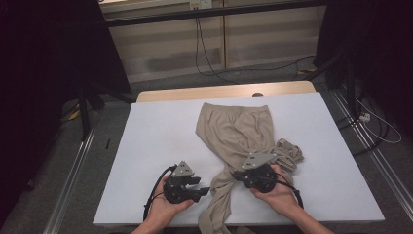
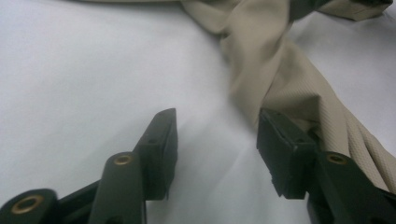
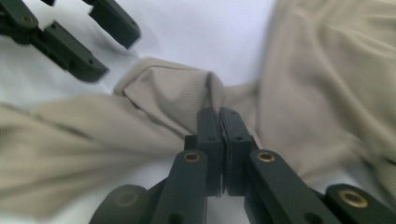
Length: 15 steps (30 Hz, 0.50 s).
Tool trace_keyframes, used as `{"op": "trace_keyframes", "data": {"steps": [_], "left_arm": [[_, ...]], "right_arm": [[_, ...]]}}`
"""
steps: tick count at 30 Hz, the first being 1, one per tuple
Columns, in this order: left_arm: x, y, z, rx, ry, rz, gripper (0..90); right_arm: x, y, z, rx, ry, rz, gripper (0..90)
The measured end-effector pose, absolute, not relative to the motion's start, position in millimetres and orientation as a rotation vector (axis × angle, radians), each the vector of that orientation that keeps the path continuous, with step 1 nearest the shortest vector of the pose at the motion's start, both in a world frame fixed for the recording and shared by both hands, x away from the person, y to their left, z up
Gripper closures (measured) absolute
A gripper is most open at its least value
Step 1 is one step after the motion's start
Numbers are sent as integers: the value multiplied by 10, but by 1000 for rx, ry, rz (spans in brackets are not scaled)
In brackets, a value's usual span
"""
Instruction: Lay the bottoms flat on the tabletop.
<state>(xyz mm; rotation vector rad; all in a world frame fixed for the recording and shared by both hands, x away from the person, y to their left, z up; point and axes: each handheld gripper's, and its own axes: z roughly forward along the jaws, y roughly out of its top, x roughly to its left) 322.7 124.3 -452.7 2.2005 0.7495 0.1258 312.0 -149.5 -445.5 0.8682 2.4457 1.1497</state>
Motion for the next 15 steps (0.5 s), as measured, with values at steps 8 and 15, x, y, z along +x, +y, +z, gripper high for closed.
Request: {"op": "trace_keyframes", "data": {"steps": [8, 15], "left_arm": [[3225, 1216, -4534, 2219, 741, 140, 500], [3221, 1206, -4538, 2227, 733, 139, 498]], "right_arm": [[3150, -2024, -4460, 946, 2309, 929, 900], [3140, -1918, -4258, 965, 2259, 1149, 677]]}}
